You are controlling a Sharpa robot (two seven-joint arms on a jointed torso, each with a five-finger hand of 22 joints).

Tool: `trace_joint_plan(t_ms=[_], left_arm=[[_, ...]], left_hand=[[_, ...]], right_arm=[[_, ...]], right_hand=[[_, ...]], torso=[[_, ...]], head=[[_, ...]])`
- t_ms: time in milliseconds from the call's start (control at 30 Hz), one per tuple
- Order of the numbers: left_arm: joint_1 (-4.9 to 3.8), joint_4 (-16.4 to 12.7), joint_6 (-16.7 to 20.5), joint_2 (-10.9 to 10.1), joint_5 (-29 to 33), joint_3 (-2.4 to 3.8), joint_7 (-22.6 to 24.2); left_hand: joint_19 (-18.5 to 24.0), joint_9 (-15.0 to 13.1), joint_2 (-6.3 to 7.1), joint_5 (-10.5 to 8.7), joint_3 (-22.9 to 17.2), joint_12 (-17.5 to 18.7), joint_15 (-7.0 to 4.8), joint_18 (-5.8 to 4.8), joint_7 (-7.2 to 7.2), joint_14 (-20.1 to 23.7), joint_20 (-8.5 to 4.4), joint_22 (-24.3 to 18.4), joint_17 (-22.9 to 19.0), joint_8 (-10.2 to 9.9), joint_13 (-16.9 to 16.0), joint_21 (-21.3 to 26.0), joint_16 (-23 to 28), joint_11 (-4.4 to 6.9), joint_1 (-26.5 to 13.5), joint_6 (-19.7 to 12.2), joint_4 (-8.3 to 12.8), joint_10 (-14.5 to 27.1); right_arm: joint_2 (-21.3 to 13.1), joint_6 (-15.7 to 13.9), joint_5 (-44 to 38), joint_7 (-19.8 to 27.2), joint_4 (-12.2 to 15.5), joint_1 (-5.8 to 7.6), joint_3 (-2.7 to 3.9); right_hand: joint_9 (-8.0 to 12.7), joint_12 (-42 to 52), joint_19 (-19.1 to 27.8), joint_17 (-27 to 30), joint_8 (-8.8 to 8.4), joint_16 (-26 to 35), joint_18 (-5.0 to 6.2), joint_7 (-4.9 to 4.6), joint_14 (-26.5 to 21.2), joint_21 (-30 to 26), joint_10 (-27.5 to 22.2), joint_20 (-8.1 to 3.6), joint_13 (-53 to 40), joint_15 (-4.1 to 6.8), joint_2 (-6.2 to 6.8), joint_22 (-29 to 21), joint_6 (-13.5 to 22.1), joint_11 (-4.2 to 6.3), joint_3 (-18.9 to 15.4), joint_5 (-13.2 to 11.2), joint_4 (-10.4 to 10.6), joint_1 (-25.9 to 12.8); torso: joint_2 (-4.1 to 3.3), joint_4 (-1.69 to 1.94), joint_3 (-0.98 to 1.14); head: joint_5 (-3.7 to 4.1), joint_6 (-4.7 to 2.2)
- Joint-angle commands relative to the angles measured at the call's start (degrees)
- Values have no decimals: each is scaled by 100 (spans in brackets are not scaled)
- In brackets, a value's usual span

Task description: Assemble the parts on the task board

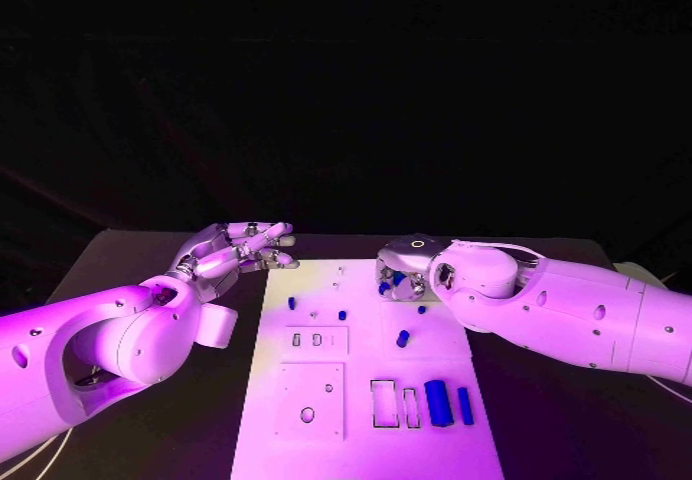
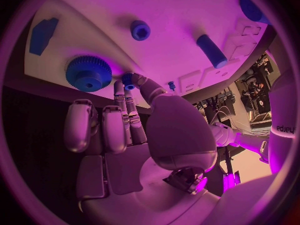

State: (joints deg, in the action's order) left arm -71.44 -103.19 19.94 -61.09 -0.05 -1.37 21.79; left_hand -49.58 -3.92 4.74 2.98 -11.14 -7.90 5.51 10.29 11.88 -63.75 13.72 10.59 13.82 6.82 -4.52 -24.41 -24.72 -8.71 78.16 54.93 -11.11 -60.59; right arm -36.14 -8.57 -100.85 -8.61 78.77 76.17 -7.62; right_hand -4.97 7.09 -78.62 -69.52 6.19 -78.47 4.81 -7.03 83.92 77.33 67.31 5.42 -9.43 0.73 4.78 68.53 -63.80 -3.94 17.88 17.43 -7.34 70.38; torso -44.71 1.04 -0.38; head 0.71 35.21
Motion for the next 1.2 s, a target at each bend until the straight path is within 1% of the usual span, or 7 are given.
trace_joint_plan(t_ms=[33, 300, 400, 433, 500, 800, 1200], left_arm=[[-16, -22, -144, 1, 11, 6, -25], [-23, -28, -179, -9, 11, 6, -108], [-26, -29, -186, -15, 11, 6, -131], [-27, -28, -187, -17, 11, 6, -137], [-29, -24, -187, -20, 11, 6, -146], [-34, 21, -188, -26, 11, 7, -163], [-46, 64, -191, -26, 12, 7, -164]], left_hand=[[49, 6, -32, 10, 24, 33, -4, 11, 39, 54, 15, 6, 14, -35, 7, -33, -25, -16, -34, -22, 30, 40], [75, 8, -45, 9, 25, 64, 16, 10, 69, 100, 24, 4, 33, -81, 9, -36, -42, -40, -29, -67, 49, 72], [82, 8, -50, 9, 25, 72, 21, 10, 76, 113, 26, 3, 38, -91, 10, -37, -45, -46, -28, -76, 53, 81], [82, 8, -50, 9, 25, 72, 21, 10, 76, 113, 26, 3, 38, -91, 10, -37, -45, -46, -28, -76, 53, 81], [82, 8, -50, 9, 25, 72, 21, 10, 76, 113, 26, 3, 38, -91, 10, -37, -45, -46, -28, -76, 53, 81], [93, 7, -66, 10, 18, 86, 28, 10, 86, 132, 30, 3, 46, -107, 10, -39, -53, -55, -17, -90, 65, 97], [96, 6, -72, 10, 15, 89, 30, 10, 88, 138, 31, 3, 49, -111, 10, -39, -55, -57, -12, -92, 70, 100]], right_arm=[[13, 129, -72, 11, 0, -23, -6], [-3, 15, -78, -59, 19, -41, -9], [-14, -98, -82, -96, 36, -44, -9], [-20, -155, -83, -107, 49, -45, -9], [-34, -307, -84, -122, 91, -46, -9], [-90, -1055, -74, -184, 350, -22, 40], [319, -1357, 44, -275, -59, 32, 63]], right_hand=[[-10, 27, -26, -3, 37, -37, -50, -6, 277, 22, 34, 5, 0, -5, 2, 7, -43, 15, 35, 14, 4, 35], [-39, 48, -48, -36, 63, -69, -62, 20, 276, 75, 100, -5, 10, 11, -49, 94, -118, 38, 102, -59, 67, 24], [-74, 79, -67, -61, 101, -92, -70, 53, 279, 111, 179, -20, 7, 35, -121, 154, -201, 68, 176, -155, 89, 71], [-90, 84, -73, -69, 111, -100, -73, 66, 279, 126, 203, -29, 10, 50, -148, 179, -222, 73, 223, -272, 91, 103], [-111, 92, -91, -89, 125, -116, -81, 73, 281, 154, 233, -41, 12, 56, -179, 227, -252, 93, 286, -351, 91, 145], [-188, 97, -162, -122, 177, -147, -111, 99, 284, 255, 301, -64, 23, 76, -188, 397, -341, 119, 420, -438, 84, 219], [-208, 71, -237, -143, 173, -164, -141, 86, 287, 343, 287, -66, 39, 74, -163, 546, -328, 111, 462, -457, 75, 237]], torso=[[-6, 18, -3], [-21, 20, 1], [-23, 26, -3], [-23, 28, -3], [-22, 31, -3], [-26, 52, -8], [-43, 59, -5]], head=[[10, 11], [-12, 41], [-5, 49], [-5, 45], [-3, 44], [17, 9], [45, -37]])
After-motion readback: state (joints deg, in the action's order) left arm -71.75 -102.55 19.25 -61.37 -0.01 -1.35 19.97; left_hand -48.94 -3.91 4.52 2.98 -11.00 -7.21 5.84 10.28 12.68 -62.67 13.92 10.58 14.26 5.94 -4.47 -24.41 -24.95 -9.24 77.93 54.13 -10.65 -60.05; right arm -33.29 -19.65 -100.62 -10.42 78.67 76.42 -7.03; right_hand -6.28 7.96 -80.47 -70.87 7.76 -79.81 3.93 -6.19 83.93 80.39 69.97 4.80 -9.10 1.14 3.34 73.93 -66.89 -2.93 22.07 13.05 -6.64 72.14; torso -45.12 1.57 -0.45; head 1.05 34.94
